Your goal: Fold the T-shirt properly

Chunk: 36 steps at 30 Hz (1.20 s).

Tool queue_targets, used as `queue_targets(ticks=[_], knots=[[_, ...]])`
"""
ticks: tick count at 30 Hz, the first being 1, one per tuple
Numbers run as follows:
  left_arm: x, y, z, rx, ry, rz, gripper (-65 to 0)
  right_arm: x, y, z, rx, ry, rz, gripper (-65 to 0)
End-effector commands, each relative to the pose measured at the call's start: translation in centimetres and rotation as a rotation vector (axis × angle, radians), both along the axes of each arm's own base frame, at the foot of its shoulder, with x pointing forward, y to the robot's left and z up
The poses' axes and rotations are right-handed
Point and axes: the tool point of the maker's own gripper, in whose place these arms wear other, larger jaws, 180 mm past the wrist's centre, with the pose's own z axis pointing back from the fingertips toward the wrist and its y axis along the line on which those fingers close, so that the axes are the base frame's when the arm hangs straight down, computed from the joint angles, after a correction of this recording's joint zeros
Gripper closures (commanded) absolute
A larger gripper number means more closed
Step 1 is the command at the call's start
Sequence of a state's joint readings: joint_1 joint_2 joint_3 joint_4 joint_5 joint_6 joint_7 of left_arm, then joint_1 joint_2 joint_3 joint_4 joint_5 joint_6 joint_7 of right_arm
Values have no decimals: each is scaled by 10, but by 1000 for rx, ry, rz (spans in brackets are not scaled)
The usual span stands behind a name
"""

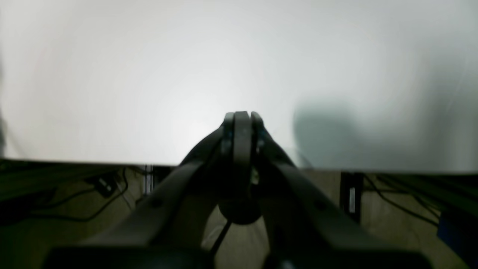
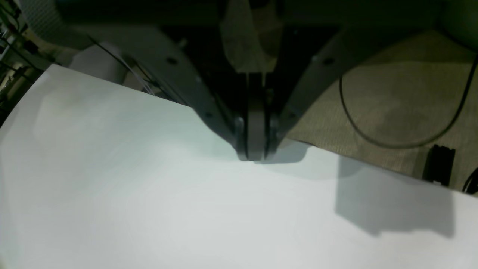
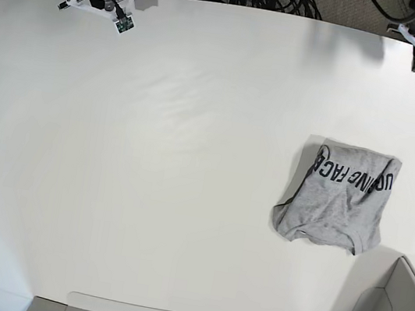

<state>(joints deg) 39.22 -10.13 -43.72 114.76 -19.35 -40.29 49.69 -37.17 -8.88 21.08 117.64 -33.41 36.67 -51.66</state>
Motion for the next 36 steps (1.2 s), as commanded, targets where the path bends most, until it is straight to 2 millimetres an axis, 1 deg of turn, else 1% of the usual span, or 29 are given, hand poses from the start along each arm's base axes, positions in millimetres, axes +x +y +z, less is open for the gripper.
queue_targets(ticks=[1, 3, 5, 6, 9, 11, 15, 17, 18, 22, 25, 29, 30, 31, 34, 36], knots=[[-4, 8, 9, 33, -3, 5, 0, -7, -2, 3, -11, 12, 6, 0], [-13, 9, 7, 30, 8, 30, 0, -12, -3, 2, -12, 24, 6, 0], [-18, 7, 5, 18, 9, 53, 0, -14, -2, 1, -11, 29, 8, 0], [-22, 6, 3, 12, 18, 65, 0, -19, -2, 0, -12, 42, 9, 0], [-47, -2, -5, -13, 72, 95, 0, -38, -4, -2, -18, 88, 8, 0], [-61, -7, -9, -24, 102, 103, 0, -57, -8, -4, -26, 133, -2, 0], [-81, -15, -14, -48, 142, 132, 0, -86, -9, -6, -26, 202, -5, 0], [-88, -17, -15, -54, 154, 144, 0, -95, -9, -6, -25, 223, -5, 0], [-94, -19, -16, -59, 169, 151, 0, -101, -9, -6, -25, 238, -5, 0], [-113, -29, -23, -81, 214, 184, 0, -108, -5, -9, 16, 247, -24, 0], [-136, -32, -30, -27, 301, 209, 0, -113, -9, -8, 49, 238, -76, 0], [-155, -32, -39, 42, 401, 222, 0, -120, -19, -7, 44, 255, -86, 0], [-159, -34, -44, 34, 418, 224, 0, -122, -18, -9, 50, 268, -79, 0], [-168, -34, -50, 20, 440, 239, 0, -126, -18, -12, 52, 282, -80, 0], [-182, -34, -63, -11, 445, 271, 0, -138, -18, -28, 72, 333, -95, 0], [-189, -39, -74, -44, 435, 283, 0, -141, -24, -36, 76, 342, -113, 0]])
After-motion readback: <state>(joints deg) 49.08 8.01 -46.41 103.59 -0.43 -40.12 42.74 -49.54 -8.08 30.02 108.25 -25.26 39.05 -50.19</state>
